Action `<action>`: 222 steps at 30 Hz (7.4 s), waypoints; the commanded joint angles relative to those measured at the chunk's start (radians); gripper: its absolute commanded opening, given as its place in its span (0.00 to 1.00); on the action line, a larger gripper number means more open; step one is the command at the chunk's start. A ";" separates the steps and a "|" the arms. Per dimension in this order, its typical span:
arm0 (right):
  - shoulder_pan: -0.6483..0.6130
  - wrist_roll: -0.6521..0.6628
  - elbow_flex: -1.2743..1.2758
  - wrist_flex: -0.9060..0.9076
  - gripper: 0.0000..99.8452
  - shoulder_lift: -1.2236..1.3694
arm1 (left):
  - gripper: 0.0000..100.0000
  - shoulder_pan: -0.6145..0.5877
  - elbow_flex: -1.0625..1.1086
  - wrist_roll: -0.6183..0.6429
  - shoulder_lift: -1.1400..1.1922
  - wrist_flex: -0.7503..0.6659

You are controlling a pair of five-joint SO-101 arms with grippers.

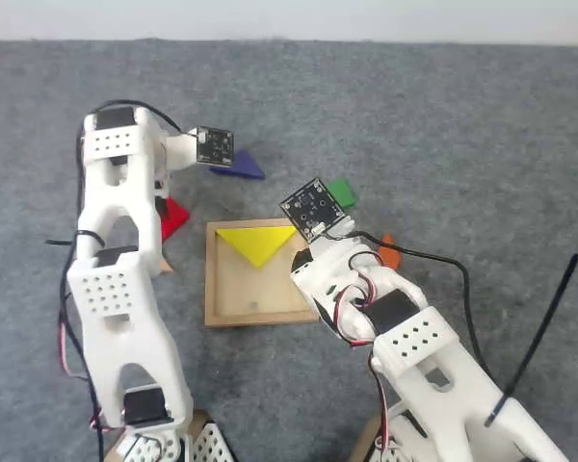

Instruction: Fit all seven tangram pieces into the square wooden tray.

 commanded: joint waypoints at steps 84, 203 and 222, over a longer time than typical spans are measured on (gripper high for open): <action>-0.005 -0.005 -0.011 -0.019 0.01 -0.039 | 0.01 -0.302 -0.562 0.284 0.307 0.371; -0.012 -0.006 -0.006 -0.019 0.01 -0.038 | 0.29 -0.330 1.155 0.057 -0.795 -0.259; -0.012 -0.008 -0.006 -0.019 0.01 -0.038 | 0.29 -0.330 1.145 0.152 -0.617 -0.377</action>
